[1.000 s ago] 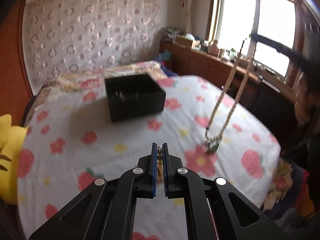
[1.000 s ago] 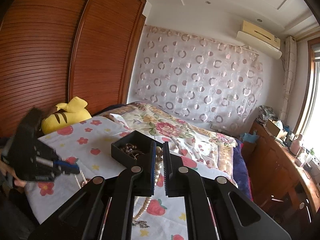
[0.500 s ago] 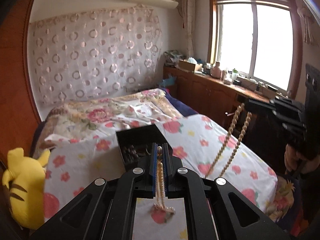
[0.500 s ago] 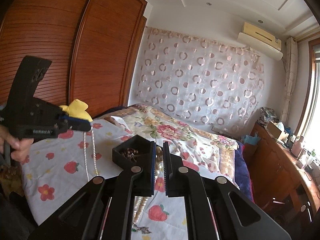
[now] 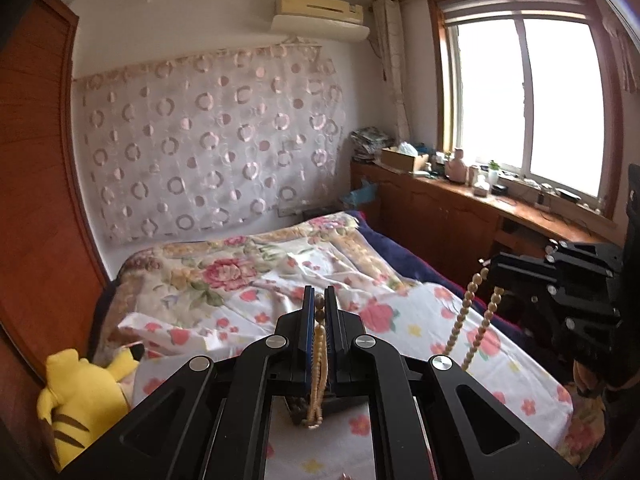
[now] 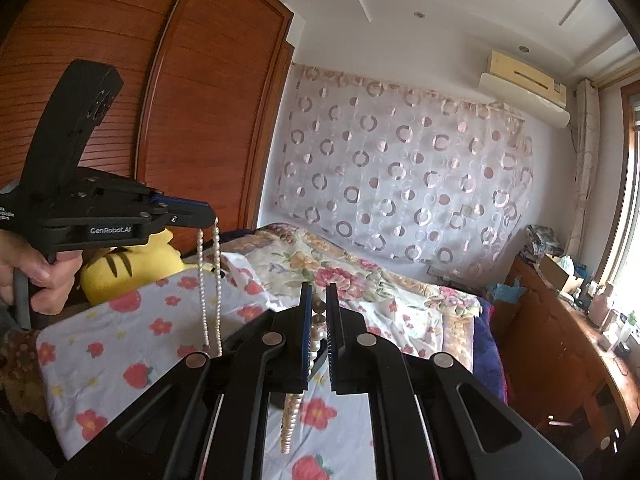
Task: Organize jewelry
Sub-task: 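Lower both pearl strands into the black box and open both tools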
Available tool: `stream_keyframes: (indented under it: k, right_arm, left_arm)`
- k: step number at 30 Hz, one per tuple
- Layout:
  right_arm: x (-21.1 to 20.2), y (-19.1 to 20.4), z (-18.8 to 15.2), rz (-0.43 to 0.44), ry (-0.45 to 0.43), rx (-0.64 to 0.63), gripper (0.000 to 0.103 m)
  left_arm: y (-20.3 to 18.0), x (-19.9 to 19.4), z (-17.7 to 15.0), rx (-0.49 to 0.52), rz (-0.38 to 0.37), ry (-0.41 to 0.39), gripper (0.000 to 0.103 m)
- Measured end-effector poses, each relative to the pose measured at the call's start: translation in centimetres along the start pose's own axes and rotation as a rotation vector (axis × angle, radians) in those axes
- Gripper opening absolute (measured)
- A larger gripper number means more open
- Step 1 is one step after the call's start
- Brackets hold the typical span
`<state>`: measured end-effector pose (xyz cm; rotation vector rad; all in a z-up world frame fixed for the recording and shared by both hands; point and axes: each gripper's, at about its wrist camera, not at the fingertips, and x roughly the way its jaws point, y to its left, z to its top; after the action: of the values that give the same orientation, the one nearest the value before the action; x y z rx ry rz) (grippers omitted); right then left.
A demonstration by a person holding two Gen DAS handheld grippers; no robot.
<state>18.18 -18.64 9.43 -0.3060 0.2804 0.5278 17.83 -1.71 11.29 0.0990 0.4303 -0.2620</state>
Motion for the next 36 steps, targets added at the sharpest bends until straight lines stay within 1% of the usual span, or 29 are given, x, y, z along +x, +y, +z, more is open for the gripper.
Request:
stream_keyframes:
  k: [4,8,11,14,17,20,25,30,33,36]
  right_arm:
    - [1.6,-0.4,1.3,0.006,-0.005,0.003,0.008]
    - [3.1,-0.5,2.4,0.0,-0.011,-0.007,0.008]
    - [4.5,-0.9,3.2,0.006,-0.01,0.013,0.008]
    - [5.8,-1.0,3.5,0.017,-0.006,0.028,0.008]
    - [7.3,-0.9,3.4,0.03,0.006,0.035,0.008]
    - [9.3,-0.7,2.7,0.041,0.029,0.049,0.008]
    - [12.2,-0.3,0.1,0.053,0.094,0.081,0.008]
    - [14.6,0.0,-2.7,0.064,0.171,0.098,0.008]
    - [15.8,0.4,-4.2,0.085,0.221,0.11,0.008]
    - [16.3,1.1,-5.0,0.097,0.244,0.114,0.008]
  left_arm:
    - [0.9,1.7,1.2,-0.021,0.021,0.0,0.004]
    - [1.5,4.0,2.0,-0.037,0.036,0.023,0.004]
    - [2.0,5.6,2.2,-0.05,0.039,0.042,0.004]
    - [2.5,6.7,2.6,-0.076,0.018,0.057,0.004]
    - [2.5,7.6,2.5,-0.074,0.02,0.07,0.004]
    - [2.8,8.9,1.2,-0.076,0.029,0.103,0.004]
    - [3.9,11.3,-2.7,-0.101,0.041,0.179,0.004]
    - [4.8,12.5,-6.3,-0.123,0.037,0.237,0.004]
    - [4.9,12.5,-8.0,-0.127,0.028,0.255,0.004]
    - [4.9,12.6,-9.1,-0.121,0.028,0.262,0.004]
